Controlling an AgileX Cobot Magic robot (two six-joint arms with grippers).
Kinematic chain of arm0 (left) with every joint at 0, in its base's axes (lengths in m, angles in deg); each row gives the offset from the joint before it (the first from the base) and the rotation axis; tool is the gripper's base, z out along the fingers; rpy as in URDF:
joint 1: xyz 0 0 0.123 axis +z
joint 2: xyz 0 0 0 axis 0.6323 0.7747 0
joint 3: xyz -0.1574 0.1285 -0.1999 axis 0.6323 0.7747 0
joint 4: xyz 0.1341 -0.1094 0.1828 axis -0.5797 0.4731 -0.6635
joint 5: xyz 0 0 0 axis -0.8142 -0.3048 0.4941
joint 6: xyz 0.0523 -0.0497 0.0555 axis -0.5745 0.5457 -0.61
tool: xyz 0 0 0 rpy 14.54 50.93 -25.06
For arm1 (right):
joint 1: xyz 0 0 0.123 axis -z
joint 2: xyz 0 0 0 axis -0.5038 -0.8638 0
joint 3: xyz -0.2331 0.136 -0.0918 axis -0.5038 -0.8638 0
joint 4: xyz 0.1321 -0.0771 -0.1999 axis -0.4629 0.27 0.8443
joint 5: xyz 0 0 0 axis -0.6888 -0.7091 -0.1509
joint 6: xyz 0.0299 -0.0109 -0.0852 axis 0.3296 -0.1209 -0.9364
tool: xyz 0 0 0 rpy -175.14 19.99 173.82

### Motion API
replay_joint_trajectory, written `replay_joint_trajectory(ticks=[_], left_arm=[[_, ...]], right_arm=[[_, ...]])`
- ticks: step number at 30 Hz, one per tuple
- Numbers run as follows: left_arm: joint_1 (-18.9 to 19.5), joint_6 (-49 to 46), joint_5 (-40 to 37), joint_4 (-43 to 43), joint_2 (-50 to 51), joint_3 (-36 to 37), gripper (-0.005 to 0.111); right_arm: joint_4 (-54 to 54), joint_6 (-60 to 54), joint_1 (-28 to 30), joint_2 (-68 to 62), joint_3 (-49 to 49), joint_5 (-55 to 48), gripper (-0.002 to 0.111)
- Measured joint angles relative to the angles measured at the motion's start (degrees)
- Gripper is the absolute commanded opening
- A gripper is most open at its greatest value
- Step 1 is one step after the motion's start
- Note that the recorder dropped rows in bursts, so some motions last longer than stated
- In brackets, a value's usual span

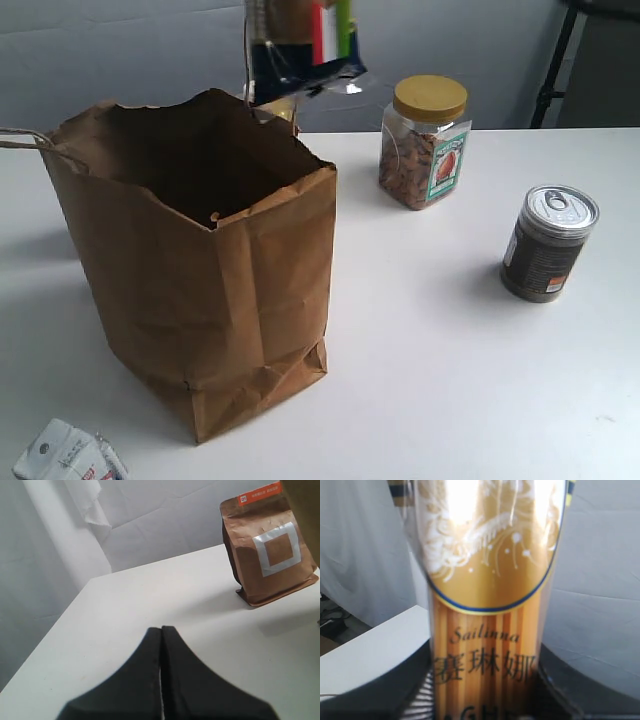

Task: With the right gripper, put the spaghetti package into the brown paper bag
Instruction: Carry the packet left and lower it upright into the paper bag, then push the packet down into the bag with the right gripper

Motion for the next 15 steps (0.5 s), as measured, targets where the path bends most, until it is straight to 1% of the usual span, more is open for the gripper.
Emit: replay_joint_trajectory(ticks=[4, 15], left_arm=[[0.0, 0.0, 0.0, 0.0, 0.0, 0.0, 0.0], [0.0, 0.0, 0.0, 0.0, 0.0, 0.0, 0.0]], right_arm=[[0.03, -0.52, -1.3, -7.1, 4.92, -0.4, 0.0], [-0.08, -2.46, -2.17, -17.15, 5.53, -0.82, 0.0]])
